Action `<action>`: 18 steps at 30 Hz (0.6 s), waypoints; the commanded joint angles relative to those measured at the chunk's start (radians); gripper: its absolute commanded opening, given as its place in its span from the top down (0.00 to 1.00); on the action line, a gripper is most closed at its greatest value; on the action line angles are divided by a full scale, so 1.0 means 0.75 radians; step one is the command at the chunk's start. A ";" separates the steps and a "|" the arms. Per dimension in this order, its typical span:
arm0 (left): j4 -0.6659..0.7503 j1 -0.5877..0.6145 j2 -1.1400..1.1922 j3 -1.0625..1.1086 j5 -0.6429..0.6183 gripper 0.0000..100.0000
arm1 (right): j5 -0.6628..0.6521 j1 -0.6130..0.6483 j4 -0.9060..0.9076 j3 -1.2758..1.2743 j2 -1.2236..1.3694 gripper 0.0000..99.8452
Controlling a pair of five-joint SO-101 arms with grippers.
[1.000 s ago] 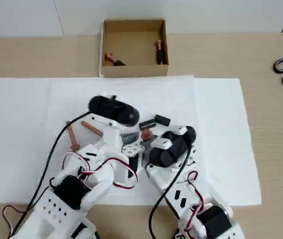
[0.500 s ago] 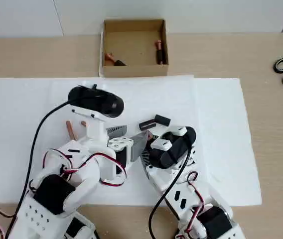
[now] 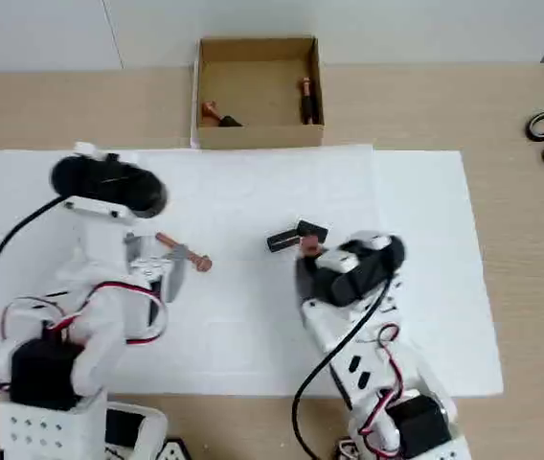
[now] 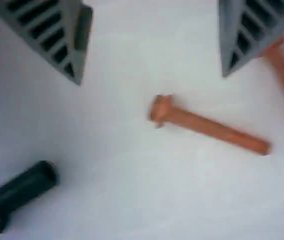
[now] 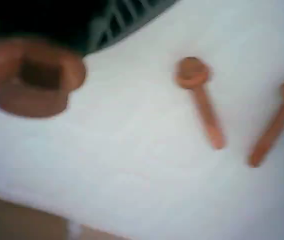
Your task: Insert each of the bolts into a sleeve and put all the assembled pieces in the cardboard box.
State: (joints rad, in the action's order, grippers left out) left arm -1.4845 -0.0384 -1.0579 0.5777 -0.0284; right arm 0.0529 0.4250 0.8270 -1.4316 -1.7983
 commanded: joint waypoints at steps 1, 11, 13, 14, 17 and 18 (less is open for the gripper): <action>-0.018 0.074 -0.016 -0.048 0.023 0.83 | -0.002 -0.187 -0.044 0.045 0.003 0.99; -0.018 0.074 -0.016 -0.046 0.023 0.83 | -0.004 -0.345 -0.044 0.471 0.283 1.00; -0.018 0.078 -0.016 -0.048 0.023 0.83 | -0.002 -0.345 -0.046 0.640 0.465 1.00; -0.018 0.078 -0.016 -0.048 0.023 0.83 | 0.000 -0.345 -0.058 0.732 0.570 1.00; -0.020 0.080 -0.016 -0.048 0.023 0.83 | 0.002 -0.345 -0.140 0.984 0.887 1.00; -0.023 0.080 -0.016 -0.048 0.023 0.83 | 0.002 -0.341 -0.173 1.058 0.989 1.00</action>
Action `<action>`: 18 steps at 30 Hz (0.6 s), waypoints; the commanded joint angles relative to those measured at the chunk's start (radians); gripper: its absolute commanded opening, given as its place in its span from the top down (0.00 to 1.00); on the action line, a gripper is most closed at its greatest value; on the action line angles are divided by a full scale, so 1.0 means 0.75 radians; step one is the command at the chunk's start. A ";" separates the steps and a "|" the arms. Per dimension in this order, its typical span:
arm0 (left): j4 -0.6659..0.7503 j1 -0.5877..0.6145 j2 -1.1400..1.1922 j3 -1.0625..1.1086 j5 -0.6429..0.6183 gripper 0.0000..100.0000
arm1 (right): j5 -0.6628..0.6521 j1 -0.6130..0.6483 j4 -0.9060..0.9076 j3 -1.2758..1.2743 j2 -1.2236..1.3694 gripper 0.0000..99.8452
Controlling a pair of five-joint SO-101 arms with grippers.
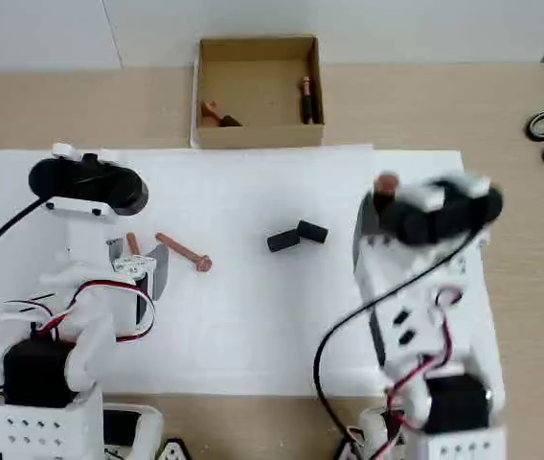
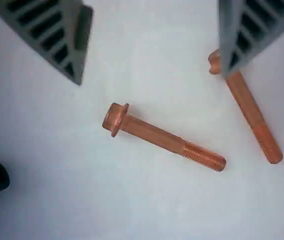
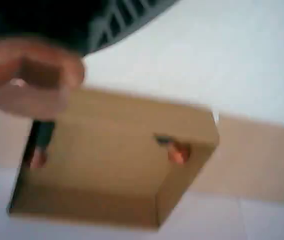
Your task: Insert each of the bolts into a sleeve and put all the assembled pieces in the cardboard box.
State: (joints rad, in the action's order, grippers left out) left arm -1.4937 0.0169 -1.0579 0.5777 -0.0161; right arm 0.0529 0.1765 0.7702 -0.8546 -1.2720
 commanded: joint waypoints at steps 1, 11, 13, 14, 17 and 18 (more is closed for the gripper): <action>-0.012 0.006 -0.016 -0.048 0.006 0.83 | 0.002 -0.007 -0.130 0.358 0.388 1.00; -0.014 0.006 -0.016 -0.046 0.006 0.83 | 0.000 0.028 -0.729 0.853 1.249 1.00; -0.014 0.006 -0.016 -0.046 0.006 0.83 | 0.000 0.056 -0.866 0.919 1.384 1.00; -0.014 0.006 -0.016 -0.040 0.006 0.83 | 0.000 0.073 -0.938 0.947 1.447 1.00; -0.012 0.006 -0.016 0.005 0.006 0.83 | 0.000 0.122 -1.130 1.025 1.627 1.00; -0.012 0.006 -0.016 0.021 0.006 0.83 | 0.000 0.132 -1.177 1.052 1.689 1.00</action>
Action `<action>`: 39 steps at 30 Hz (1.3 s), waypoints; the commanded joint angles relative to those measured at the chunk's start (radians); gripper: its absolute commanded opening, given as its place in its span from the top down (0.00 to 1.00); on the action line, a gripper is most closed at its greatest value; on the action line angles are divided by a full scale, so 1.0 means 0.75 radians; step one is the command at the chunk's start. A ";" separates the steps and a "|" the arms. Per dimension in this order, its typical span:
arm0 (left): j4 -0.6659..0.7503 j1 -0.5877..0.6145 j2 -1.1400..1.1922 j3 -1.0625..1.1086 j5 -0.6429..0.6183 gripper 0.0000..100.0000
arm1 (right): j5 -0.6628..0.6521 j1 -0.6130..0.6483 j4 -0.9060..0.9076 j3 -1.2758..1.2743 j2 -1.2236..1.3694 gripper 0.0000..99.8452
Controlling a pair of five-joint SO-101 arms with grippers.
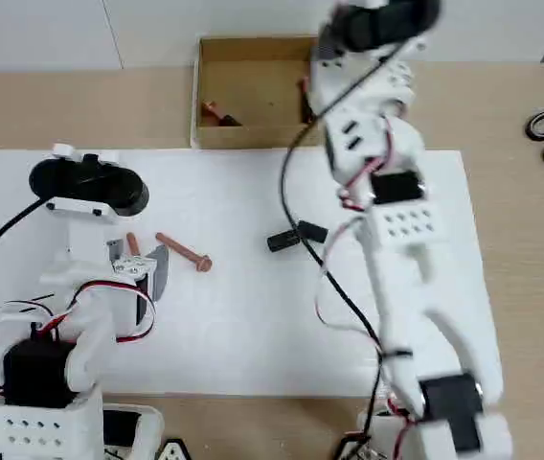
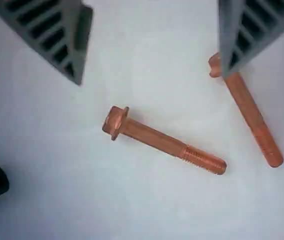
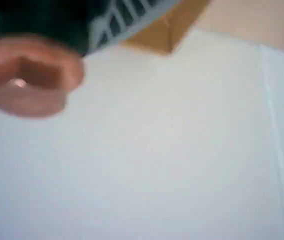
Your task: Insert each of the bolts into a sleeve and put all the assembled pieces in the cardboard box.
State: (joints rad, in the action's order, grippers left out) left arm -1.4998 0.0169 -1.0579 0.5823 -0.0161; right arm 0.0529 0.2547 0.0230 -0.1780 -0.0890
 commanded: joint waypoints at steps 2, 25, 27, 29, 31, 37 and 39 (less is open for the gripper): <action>-0.004 0.006 -0.016 0.036 0.006 0.83 | -0.002 0.042 -0.240 0.217 0.238 1.00; -0.006 0.008 -0.016 0.042 0.006 0.83 | -0.002 0.036 -0.341 1.111 1.402 1.00; -0.006 0.008 -0.016 0.042 0.006 0.83 | -0.002 0.036 -0.318 1.111 1.431 0.99; -0.006 0.008 -0.016 0.042 0.006 0.83 | -0.002 0.036 -0.238 1.115 1.441 0.99; -0.006 0.008 -0.016 0.042 0.006 0.83 | -0.002 0.036 -0.193 1.115 1.441 0.99; -0.006 0.008 -0.016 0.044 0.006 0.83 | -0.002 0.034 -0.181 1.115 1.452 0.99; -0.006 0.008 -0.016 0.044 0.006 0.83 | -0.002 0.032 -0.179 1.115 1.452 0.99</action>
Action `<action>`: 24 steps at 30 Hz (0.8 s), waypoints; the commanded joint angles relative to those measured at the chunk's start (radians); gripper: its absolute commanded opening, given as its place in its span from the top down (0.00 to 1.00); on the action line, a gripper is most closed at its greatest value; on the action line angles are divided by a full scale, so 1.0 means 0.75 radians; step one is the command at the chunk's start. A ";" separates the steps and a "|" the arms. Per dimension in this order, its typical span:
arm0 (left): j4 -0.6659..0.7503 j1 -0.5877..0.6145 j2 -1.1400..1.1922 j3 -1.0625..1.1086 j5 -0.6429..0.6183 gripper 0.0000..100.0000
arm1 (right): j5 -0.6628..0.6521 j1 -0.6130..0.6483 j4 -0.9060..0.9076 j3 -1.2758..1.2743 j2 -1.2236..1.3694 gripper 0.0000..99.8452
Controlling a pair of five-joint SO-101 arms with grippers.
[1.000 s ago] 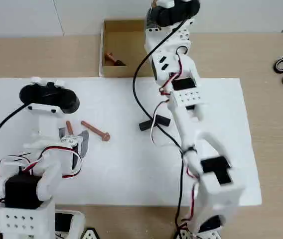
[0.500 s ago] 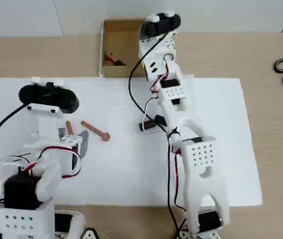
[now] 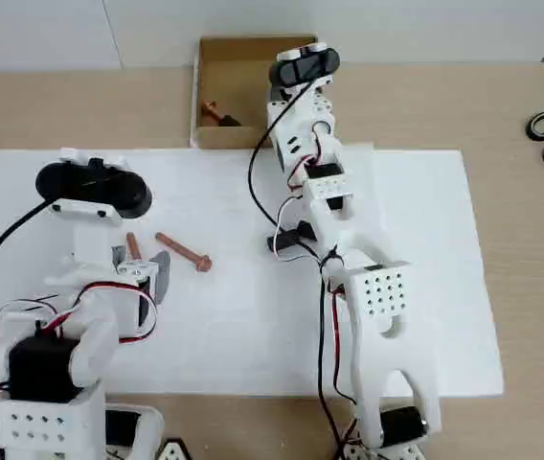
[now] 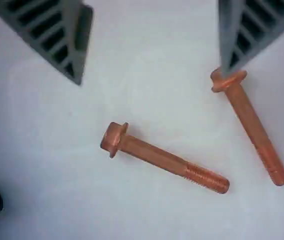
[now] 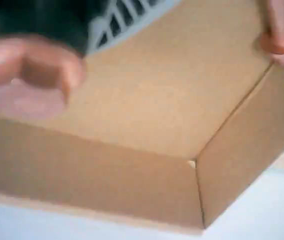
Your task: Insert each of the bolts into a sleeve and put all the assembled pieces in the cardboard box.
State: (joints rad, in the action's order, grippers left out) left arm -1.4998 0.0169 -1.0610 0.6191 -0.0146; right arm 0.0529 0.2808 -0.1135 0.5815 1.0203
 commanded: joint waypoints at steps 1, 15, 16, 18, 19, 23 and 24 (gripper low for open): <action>-0.006 0.008 -0.012 -0.005 0.004 0.83 | -0.002 -0.003 0.003 0.102 -0.030 0.99; -0.008 0.008 -0.012 -0.005 0.004 0.83 | -0.002 -0.003 0.142 0.104 -0.038 0.78; -0.008 0.008 -0.012 -0.005 0.004 0.83 | -0.002 -0.003 0.142 0.104 -0.042 0.78; -0.008 0.006 -0.012 -0.005 0.004 0.83 | -0.002 -0.003 0.146 0.117 -0.069 0.78; -0.008 0.004 -0.012 -0.005 0.004 0.83 | -0.002 -0.003 0.161 0.119 -0.097 0.78; -0.008 0.000 -0.012 -0.007 0.004 0.83 | -0.002 -0.003 0.341 0.119 -0.289 0.78; -0.008 0.000 -0.012 -0.009 0.004 0.83 | -0.002 -0.003 0.388 0.119 -0.353 0.78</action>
State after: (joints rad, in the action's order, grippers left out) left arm -1.4998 0.0169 -1.0610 0.6191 -0.0146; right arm 0.0529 0.2808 0.0997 0.6091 0.9452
